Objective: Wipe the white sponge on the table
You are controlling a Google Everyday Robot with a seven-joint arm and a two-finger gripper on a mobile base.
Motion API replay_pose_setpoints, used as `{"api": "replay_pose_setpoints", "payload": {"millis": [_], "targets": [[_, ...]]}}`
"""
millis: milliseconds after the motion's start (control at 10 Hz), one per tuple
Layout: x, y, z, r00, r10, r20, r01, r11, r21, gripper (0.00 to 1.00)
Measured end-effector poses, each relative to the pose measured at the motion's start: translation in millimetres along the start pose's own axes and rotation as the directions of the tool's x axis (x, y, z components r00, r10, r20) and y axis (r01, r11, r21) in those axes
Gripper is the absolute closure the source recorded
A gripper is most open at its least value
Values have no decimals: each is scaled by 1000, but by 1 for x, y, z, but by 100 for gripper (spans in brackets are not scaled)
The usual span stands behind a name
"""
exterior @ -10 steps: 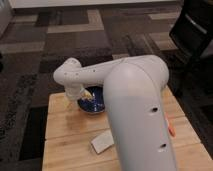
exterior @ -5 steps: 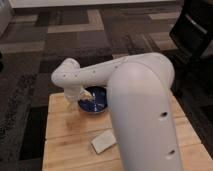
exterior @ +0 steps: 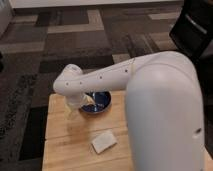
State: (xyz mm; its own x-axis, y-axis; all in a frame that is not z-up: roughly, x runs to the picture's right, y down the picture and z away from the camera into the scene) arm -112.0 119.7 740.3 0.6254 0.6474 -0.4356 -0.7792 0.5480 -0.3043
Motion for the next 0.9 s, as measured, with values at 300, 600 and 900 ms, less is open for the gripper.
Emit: {"api": "replay_pose_setpoints", "payload": {"millis": [300,600,900], "targets": [[43,-3,-13,988,-153,-2,153,987,42,20],[71,-2,-10,921,-388,-18,388,921,15,20],[70,-3,-12,760,-650,26,650,760,-13,20]]}}
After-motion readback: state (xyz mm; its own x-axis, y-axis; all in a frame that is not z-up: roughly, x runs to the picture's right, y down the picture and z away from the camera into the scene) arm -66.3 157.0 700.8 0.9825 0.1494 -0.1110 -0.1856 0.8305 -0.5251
